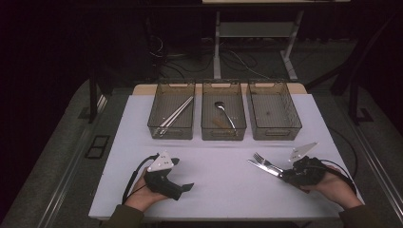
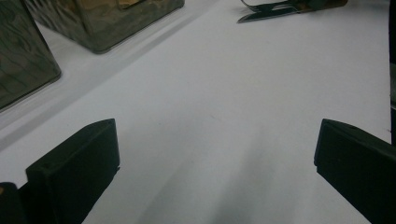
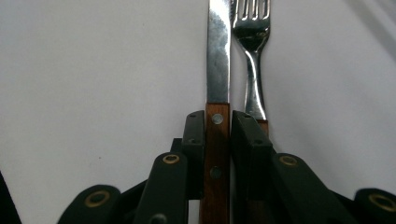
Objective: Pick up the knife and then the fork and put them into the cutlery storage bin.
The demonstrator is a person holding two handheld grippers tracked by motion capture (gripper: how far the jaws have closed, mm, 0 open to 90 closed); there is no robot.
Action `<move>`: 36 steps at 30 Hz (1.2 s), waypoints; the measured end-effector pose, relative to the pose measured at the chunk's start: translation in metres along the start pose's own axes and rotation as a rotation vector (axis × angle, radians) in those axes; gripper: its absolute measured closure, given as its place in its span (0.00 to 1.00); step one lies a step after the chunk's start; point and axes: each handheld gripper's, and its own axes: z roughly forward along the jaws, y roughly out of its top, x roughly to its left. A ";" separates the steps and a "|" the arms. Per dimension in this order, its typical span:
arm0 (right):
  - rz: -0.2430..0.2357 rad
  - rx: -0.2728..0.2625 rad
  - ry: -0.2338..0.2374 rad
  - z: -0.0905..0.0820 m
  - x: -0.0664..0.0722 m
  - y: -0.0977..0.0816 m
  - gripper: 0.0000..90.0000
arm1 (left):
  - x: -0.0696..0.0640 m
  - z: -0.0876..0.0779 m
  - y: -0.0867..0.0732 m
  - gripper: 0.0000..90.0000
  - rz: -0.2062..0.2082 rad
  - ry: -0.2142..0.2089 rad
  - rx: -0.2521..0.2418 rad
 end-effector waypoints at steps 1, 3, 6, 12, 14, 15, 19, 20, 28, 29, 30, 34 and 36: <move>-0.006 0.022 0.002 0.002 0.001 0.002 0.83 | 0.000 0.000 0.000 0.00 0.000 0.000 0.000; -0.010 0.061 -0.003 0.003 0.001 0.007 0.83 | 0.000 0.000 0.000 0.00 0.000 -0.001 0.000; -0.007 0.128 0.000 0.005 0.001 0.016 0.83 | 0.000 0.000 0.000 0.00 0.000 -0.001 0.000; 0.005 0.273 0.008 0.011 0.000 0.036 0.82 | 0.000 0.000 0.000 0.00 -0.001 0.000 0.000; 0.011 0.308 0.008 0.012 -0.001 0.041 0.82 | 0.000 0.000 0.000 0.00 0.000 0.000 0.001; 0.023 0.322 0.009 0.013 -0.001 0.043 0.82 | 0.000 0.000 0.000 0.00 -0.001 0.000 0.001; 0.034 0.356 0.003 0.015 -0.001 0.047 0.84 | 0.000 0.000 0.000 0.00 0.001 -0.001 0.001; 0.035 0.360 0.002 0.015 -0.001 0.048 0.84 | 0.000 0.000 0.000 0.00 0.001 -0.001 0.002; 0.037 0.325 0.006 0.013 -0.002 0.045 0.85 | 0.000 0.000 0.000 0.00 0.000 0.000 0.002; 0.033 0.316 0.006 0.013 -0.002 0.045 0.85 | 0.000 0.000 0.000 0.00 0.000 0.000 0.002; 0.038 0.304 0.009 0.013 -0.003 0.046 0.85 | 0.000 0.000 0.000 0.00 0.000 0.000 0.002; 0.041 0.251 0.008 0.011 -0.004 0.048 0.85 | 0.000 0.000 0.000 0.00 -0.001 0.000 0.001; 0.046 0.222 0.011 0.009 -0.004 0.049 0.85 | 0.000 0.000 0.000 0.00 -0.001 0.000 0.001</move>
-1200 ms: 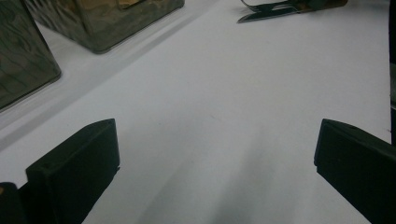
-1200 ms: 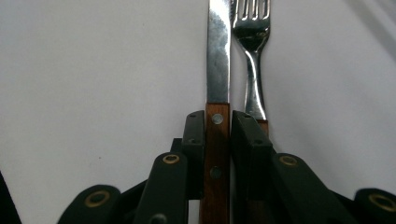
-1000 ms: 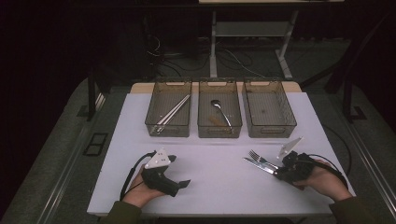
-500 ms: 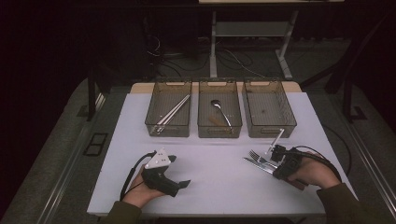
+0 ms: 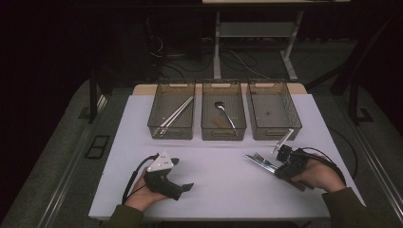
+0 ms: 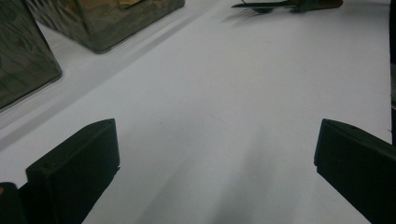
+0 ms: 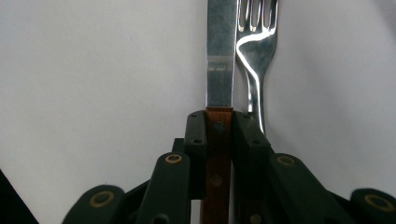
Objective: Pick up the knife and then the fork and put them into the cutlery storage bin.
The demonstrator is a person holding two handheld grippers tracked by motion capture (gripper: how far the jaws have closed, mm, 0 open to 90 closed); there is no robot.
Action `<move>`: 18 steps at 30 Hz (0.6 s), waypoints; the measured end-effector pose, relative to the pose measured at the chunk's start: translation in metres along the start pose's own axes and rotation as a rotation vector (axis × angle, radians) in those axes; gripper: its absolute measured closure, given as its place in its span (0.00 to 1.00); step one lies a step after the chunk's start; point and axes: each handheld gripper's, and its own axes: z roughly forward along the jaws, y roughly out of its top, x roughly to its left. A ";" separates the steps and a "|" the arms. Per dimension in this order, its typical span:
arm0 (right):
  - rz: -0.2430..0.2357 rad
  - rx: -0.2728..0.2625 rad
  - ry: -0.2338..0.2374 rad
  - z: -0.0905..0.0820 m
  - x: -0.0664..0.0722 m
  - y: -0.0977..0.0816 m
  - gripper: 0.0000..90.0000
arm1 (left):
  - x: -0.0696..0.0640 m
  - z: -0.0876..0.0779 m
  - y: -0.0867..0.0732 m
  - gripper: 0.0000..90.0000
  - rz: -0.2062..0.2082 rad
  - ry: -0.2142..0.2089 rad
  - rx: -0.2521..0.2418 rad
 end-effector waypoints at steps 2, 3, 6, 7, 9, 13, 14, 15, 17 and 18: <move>0.001 -0.036 0.009 -0.003 0.000 0.000 0.85 | 0.000 0.000 0.000 0.00 0.000 0.000 -0.001; 0.004 -0.059 0.011 -0.006 -0.001 0.000 0.85 | 0.000 0.000 0.000 0.00 0.000 0.000 -0.001; 0.014 -0.118 0.010 -0.010 -0.002 0.000 0.85 | 0.000 0.000 0.000 0.00 0.002 0.000 0.000; 0.019 -0.143 0.001 -0.012 -0.003 0.000 0.85 | 0.000 0.000 0.000 0.00 0.001 -0.001 -0.001; 0.022 -0.183 0.008 -0.014 -0.005 -0.002 0.85 | 0.000 0.000 0.000 0.00 0.002 0.000 -0.002; 0.042 -0.273 0.012 -0.018 -0.009 -0.006 0.85 | 0.000 0.000 0.000 0.00 0.002 -0.001 -0.001; 0.045 -0.299 0.009 -0.019 -0.010 -0.007 0.85 | 0.000 -0.001 0.000 0.00 0.002 0.000 -0.002; 0.053 -0.326 0.013 -0.020 -0.011 -0.009 0.85 | 0.000 -0.001 0.000 0.00 0.002 0.000 -0.003; 0.054 -0.374 0.006 -0.022 -0.013 -0.011 0.85 | 0.001 -0.001 0.000 0.00 0.004 0.002 -0.002; 0.065 -0.400 0.014 -0.023 -0.015 -0.013 0.85 | 0.001 -0.001 0.000 0.00 0.002 0.002 -0.003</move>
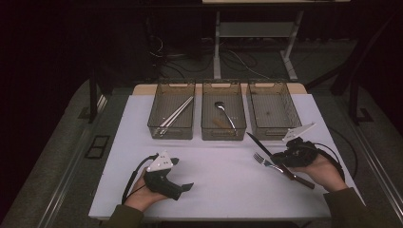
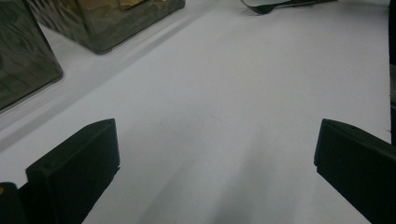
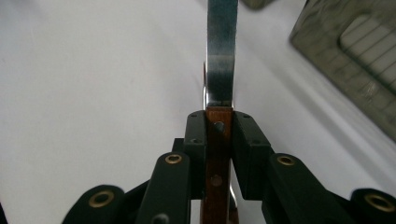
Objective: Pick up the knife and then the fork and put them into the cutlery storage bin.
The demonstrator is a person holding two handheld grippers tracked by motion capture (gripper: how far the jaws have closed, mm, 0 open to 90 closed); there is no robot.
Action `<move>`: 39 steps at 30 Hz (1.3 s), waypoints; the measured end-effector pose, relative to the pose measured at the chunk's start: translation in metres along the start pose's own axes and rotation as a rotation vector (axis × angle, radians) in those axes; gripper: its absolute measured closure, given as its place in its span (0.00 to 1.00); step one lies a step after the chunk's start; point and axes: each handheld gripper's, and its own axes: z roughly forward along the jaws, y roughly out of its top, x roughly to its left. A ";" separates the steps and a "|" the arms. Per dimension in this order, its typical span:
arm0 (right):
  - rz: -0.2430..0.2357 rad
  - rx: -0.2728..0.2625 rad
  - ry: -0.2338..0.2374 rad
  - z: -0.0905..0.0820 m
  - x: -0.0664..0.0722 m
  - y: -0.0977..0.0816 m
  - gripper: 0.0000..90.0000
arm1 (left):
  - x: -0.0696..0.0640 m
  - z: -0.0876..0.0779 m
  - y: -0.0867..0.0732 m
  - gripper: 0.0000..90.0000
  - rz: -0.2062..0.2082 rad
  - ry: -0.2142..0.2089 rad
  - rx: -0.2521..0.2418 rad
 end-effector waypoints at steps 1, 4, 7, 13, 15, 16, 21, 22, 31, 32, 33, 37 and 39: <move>0.008 -0.019 0.001 -0.001 -0.001 -0.001 0.85 | 0.000 0.000 0.000 0.00 0.001 0.000 0.001; 0.017 -0.079 0.005 -0.003 -0.003 -0.002 0.85 | 0.000 0.000 0.000 0.00 -0.001 -0.001 0.000; 0.025 -0.129 -0.002 -0.005 -0.005 -0.003 0.85 | 0.000 0.000 0.000 0.00 0.001 -0.002 -0.002; 0.053 -0.211 -0.023 -0.008 -0.009 -0.003 0.85 | 0.002 0.000 -0.001 0.00 -0.007 -0.005 -0.005; 0.057 -0.235 -0.030 -0.010 -0.010 -0.003 0.85 | 0.002 0.000 -0.001 0.00 -0.006 -0.006 -0.004; 0.058 -0.248 -0.034 -0.011 -0.011 -0.003 0.85 | 0.002 0.000 -0.002 0.00 -0.007 -0.007 -0.005; 0.077 -0.304 -0.053 -0.017 -0.016 0.001 0.85 | 0.003 0.001 -0.002 0.00 -0.013 -0.005 -0.003; 0.080 -0.310 -0.055 -0.018 -0.017 0.001 0.85 | 0.003 0.001 -0.002 0.00 -0.013 -0.005 -0.003; 0.110 -0.370 -0.078 -0.024 -0.027 0.005 0.85 | 0.006 -0.002 -0.003 0.00 -0.020 0.008 -0.007; 0.114 -0.379 -0.080 -0.025 -0.027 0.006 0.85 | 0.006 -0.002 -0.003 0.00 -0.022 0.008 -0.007; 0.117 -0.388 -0.085 -0.026 -0.028 0.007 0.85 | 0.006 -0.002 -0.003 0.00 -0.021 0.008 -0.007; 0.116 -0.415 -0.108 -0.031 -0.030 0.013 0.85 | 0.006 -0.002 -0.003 0.00 -0.020 0.007 -0.007; 0.116 -0.427 -0.116 -0.033 -0.032 0.016 0.85 | 0.006 -0.002 -0.003 0.00 -0.021 0.007 -0.006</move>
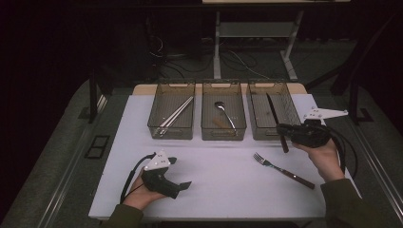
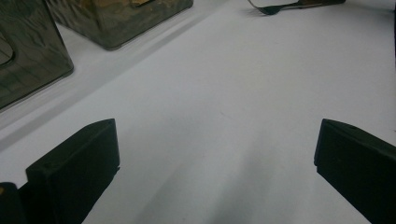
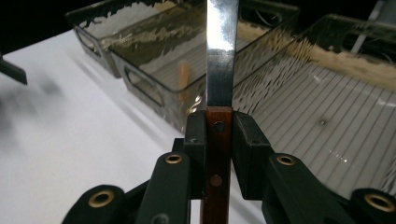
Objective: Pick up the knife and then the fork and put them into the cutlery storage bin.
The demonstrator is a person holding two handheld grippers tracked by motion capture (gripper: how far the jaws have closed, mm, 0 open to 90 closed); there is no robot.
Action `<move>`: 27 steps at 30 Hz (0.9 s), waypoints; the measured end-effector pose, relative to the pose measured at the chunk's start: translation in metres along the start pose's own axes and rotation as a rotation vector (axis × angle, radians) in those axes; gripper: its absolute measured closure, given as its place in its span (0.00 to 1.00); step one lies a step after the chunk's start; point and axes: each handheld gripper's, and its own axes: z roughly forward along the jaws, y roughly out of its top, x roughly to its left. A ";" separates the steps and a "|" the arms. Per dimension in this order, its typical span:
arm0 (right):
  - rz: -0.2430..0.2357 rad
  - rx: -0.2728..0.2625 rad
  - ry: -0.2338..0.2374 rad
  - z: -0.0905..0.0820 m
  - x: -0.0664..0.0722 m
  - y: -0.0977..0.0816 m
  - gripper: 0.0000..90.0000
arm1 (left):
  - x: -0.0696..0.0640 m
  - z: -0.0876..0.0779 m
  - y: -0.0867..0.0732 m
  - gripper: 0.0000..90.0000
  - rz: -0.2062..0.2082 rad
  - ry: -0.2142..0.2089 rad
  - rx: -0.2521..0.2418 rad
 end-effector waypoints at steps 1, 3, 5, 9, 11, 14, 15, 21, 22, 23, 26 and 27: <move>0.002 -0.006 -0.008 -0.001 -0.001 0.002 0.85 | 0.000 0.000 0.000 0.00 0.000 0.000 -0.001; 0.006 -0.022 -0.023 -0.002 -0.003 0.006 0.85 | 0.000 0.000 0.000 0.00 -0.001 -0.001 -0.002; 0.013 -0.043 -0.036 -0.003 -0.006 0.010 0.85 | 0.000 0.000 0.000 0.00 -0.003 -0.001 -0.002; 0.038 -0.081 -0.064 -0.004 -0.014 0.017 0.85 | 0.000 0.000 0.000 0.00 -0.003 -0.001 -0.003; 0.049 -0.089 -0.084 -0.004 -0.018 0.020 0.85 | 0.000 0.000 0.000 0.00 -0.002 -0.003 -0.004; 0.066 -0.103 -0.113 -0.003 -0.025 0.025 0.85 | 0.000 0.000 0.000 0.00 -0.001 -0.005 -0.005; 0.070 -0.105 -0.126 -0.002 -0.027 0.027 0.85 | -0.001 0.000 0.000 0.00 -0.001 -0.005 -0.006; 0.091 -0.123 -0.182 0.005 -0.040 0.038 0.85 | -0.001 0.000 0.001 0.00 0.000 -0.006 -0.008; 0.092 -0.129 -0.195 0.007 -0.042 0.040 0.85 | -0.001 0.000 0.001 0.00 0.000 -0.006 -0.008; 0.097 -0.134 -0.205 0.008 -0.044 0.042 0.85 | -0.001 0.000 0.001 0.00 0.000 -0.007 -0.007; 0.105 -0.141 -0.229 0.013 -0.049 0.047 0.85 | -0.001 0.000 0.001 0.00 0.001 -0.007 -0.008; 0.109 -0.139 -0.236 0.015 -0.051 0.048 0.85 | -0.001 0.000 0.001 0.00 0.003 -0.008 -0.008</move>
